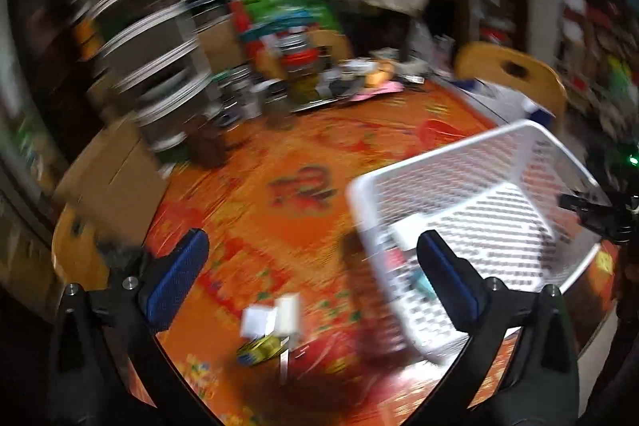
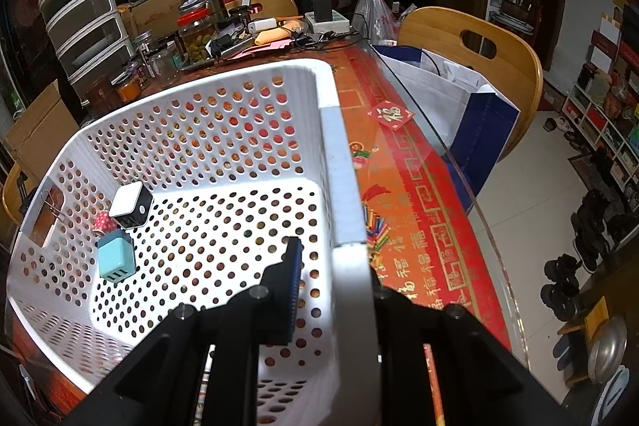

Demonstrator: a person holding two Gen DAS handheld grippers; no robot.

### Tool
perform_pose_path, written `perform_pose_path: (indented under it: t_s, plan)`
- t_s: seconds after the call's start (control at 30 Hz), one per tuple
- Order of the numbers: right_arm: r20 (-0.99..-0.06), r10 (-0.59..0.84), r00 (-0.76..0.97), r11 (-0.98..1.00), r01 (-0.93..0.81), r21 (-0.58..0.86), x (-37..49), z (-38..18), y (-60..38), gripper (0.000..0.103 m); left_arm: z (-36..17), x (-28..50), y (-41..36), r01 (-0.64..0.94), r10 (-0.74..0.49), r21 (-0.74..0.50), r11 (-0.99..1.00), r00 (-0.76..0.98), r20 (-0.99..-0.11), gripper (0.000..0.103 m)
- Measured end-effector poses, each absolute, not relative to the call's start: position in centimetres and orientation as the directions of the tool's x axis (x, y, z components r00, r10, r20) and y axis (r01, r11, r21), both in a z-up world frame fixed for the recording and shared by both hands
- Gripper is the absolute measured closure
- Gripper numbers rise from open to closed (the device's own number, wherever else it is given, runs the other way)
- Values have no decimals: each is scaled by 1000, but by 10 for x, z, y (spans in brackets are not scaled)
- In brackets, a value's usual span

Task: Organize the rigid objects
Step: 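Return the left gripper and grasp another white charger block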

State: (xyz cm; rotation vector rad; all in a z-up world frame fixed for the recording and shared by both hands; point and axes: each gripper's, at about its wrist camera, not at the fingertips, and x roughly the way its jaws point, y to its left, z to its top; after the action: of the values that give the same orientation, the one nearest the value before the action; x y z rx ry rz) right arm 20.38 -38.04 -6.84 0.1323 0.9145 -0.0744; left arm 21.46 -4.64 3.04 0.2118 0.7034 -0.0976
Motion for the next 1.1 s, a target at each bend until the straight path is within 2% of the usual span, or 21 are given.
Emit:
perform_pose_path:
  t_s: [0.13, 0.2, 0.23, 0.27, 0.33, 0.4, 0.47, 0.53, 0.7, 0.87, 0.93, 1.1]
  plan:
    - [-792, -13, 610, 989, 123, 79, 203, -68, -381, 86, -35, 237, 13, 137, -23, 85, 987, 638, -770, 0]
    - [-793, -16, 609, 989, 126, 77, 204, -68, -380, 86, -62, 250, 22, 136, -14, 83, 987, 594, -804, 9]
    - [-794, -18, 608, 989, 129, 77, 204, -68, -381, 86, -76, 257, 28, 124, 6, 95, 988, 579, -815, 20]
    - [-794, -18, 607, 988, 130, 77, 204, -68, -381, 86, -82, 260, 29, 126, 0, 88, 988, 574, -819, 25]
    - [-795, -19, 606, 988, 132, 77, 203, -68, -381, 86, -94, 267, 30, 148, -32, 64, 987, 567, -823, 26]
    - [-797, -20, 604, 988, 134, 76, 203, -68, -381, 86, -103, 271, 25, 172, -38, 71, 983, 558, -829, 31]
    - [-799, -26, 601, 988, 137, 71, 203, -68, -382, 86, -114, 270, 9, 186, -34, 82, 979, 548, -836, 47]
    - [-800, -30, 599, 988, 139, 67, 203, -68, -381, 86, -121, 270, -1, 189, -35, 83, 978, 545, -838, 55]
    - [-800, -30, 599, 988, 139, 67, 203, -68, -381, 86, -130, 271, -16, 205, -15, 119, 971, 557, -831, 60]
    - [-800, -30, 600, 988, 137, 66, 203, -68, -381, 86, -133, 270, -12, 176, 14, 137, 975, 563, -826, 77]
    - [-800, -31, 599, 988, 138, 65, 203, -68, -381, 86, -134, 271, -7, 166, 9, 121, 979, 557, -830, 81]
    - [-800, -30, 599, 988, 138, 66, 203, -68, -381, 86, -134, 270, -7, 149, 26, 132, 980, 562, -827, 81]
